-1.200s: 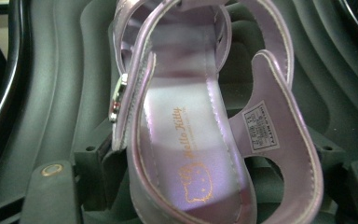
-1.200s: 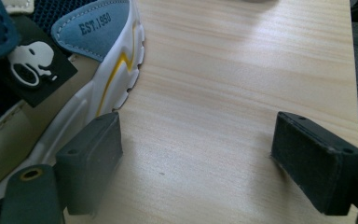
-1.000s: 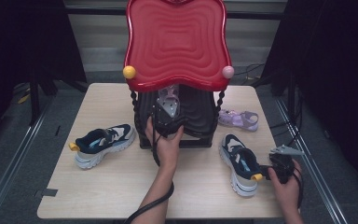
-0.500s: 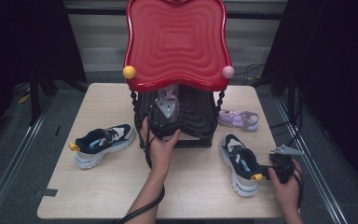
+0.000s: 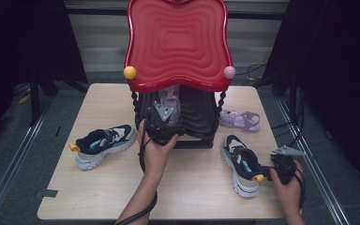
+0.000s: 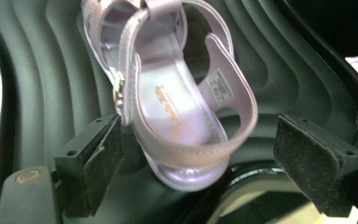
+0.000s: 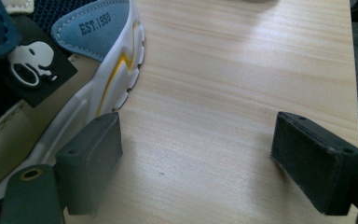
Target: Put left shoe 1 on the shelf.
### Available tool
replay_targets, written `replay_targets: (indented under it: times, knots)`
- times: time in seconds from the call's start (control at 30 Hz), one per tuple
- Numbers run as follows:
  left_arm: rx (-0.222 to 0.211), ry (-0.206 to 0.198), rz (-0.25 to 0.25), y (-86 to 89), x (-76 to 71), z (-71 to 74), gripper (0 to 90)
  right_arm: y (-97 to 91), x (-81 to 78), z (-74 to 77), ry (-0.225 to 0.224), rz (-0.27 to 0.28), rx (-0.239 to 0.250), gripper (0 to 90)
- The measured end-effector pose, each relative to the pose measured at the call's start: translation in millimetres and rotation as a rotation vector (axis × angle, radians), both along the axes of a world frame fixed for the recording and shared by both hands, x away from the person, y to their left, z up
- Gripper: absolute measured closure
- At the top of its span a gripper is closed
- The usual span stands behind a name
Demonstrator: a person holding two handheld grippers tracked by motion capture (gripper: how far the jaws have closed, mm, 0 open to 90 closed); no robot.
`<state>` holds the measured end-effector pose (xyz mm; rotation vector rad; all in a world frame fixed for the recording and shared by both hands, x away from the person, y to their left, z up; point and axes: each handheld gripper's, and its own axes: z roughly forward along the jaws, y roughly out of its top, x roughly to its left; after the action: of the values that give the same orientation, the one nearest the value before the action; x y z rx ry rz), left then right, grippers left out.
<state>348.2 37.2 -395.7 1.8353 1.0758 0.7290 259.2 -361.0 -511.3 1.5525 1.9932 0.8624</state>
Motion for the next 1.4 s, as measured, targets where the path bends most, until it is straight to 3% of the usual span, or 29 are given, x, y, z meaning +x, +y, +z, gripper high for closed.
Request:
replay_targets:
  times: [0.2, 0.4, 0.57, 0.63, 1.23, 1.4]
  knots:
    - [0.008, 0.018, -0.038, 3.4, -6.3, 1.8, 15.4, 0.0, 0.0, 0.0, 0.000, 0.000, 0.000, 15.7]
    - [0.013, 0.066, -0.099, 7.4, -16.4, 1.8, 15.3, 0.0, 0.0, 0.0, 0.000, 0.000, 0.000, 15.7]
    - [0.022, 0.069, -0.135, 11.3, -24.0, 2.2, 15.4, 0.0, 0.0, 0.0, 0.000, 0.000, 0.000, 15.8]
    - [0.004, 0.076, -0.151, 12.6, -26.4, 1.6, 15.4, 0.0, 0.0, 0.0, 0.000, 0.000, 0.000, 15.7]
    - [0.059, 0.126, -0.261, 19.7, -43.6, -18.9, 15.4, 0.0, 0.0, 0.0, 0.000, 0.000, -0.001, 15.7]
    - [0.049, 0.150, -0.287, 23.5, -47.5, -23.2, 15.4, 0.0, 0.0, 0.0, 0.000, 0.000, 0.000, 15.7]
